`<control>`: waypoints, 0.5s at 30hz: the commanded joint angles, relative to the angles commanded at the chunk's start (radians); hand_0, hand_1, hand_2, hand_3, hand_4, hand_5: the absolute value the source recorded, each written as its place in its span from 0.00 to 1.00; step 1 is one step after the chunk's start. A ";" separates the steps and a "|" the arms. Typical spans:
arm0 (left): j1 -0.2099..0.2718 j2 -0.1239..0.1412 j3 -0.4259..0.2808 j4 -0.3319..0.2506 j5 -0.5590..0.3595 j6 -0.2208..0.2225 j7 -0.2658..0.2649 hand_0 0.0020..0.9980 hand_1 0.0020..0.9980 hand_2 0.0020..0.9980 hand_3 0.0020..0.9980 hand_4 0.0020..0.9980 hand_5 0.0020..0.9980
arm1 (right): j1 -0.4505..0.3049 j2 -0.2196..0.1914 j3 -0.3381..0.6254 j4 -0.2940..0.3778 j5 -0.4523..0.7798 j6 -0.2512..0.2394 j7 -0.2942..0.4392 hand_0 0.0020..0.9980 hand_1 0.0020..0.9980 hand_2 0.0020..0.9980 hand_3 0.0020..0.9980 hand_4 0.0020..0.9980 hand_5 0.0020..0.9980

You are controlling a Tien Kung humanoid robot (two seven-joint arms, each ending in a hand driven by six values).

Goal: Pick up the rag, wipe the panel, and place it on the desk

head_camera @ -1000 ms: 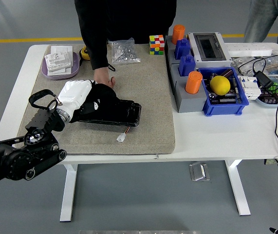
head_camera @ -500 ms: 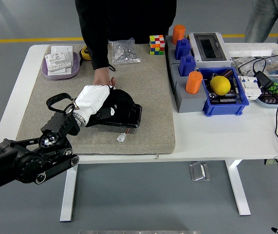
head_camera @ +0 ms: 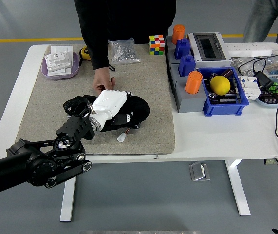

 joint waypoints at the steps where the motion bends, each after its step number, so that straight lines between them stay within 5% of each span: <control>1: -0.001 -0.005 0.001 0.003 -0.001 0.000 0.001 0.23 0.13 0.53 0.46 0.19 0.00 | 0.000 0.000 -0.002 0.000 0.001 0.000 0.000 0.78 0.66 0.71 0.64 1.00 0.57; 15: -0.006 -0.005 -0.003 -0.006 0.019 0.002 0.007 0.23 0.13 0.52 0.46 0.19 0.00 | 0.001 0.003 0.008 0.000 0.002 0.000 -0.002 0.78 0.66 0.71 0.64 1.00 0.57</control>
